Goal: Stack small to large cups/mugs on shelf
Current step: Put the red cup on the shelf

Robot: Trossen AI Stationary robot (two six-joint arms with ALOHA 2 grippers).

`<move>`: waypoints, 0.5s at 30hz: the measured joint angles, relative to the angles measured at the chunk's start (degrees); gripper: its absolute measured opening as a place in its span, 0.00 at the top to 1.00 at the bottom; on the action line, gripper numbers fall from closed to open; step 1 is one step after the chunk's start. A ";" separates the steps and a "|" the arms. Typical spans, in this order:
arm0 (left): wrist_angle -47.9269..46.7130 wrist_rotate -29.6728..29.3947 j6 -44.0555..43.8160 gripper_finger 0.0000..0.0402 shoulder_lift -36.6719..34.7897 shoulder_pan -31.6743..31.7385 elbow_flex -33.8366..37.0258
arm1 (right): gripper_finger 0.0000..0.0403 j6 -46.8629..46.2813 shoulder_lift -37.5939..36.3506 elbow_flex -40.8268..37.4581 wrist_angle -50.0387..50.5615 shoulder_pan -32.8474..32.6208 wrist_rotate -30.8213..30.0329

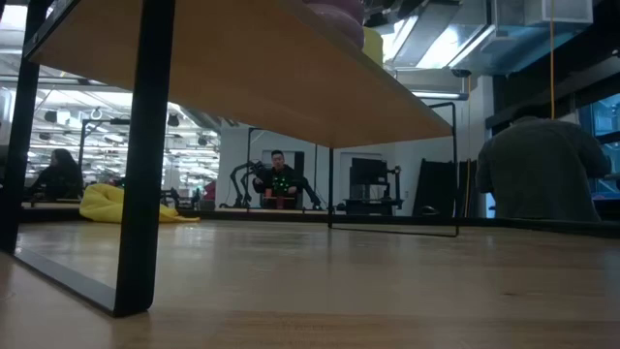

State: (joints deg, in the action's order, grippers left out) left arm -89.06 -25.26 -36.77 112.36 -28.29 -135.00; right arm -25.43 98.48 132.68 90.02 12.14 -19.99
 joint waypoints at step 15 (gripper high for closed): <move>2.97 4.10 -3.39 0.90 0.02 -0.02 0.02 | 0.47 0.22 0.00 0.00 0.00 -0.01 0.02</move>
State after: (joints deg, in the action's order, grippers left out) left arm -86.08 -21.16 -40.16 112.38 -28.32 -134.98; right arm -25.21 98.48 132.68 90.02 12.13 -19.97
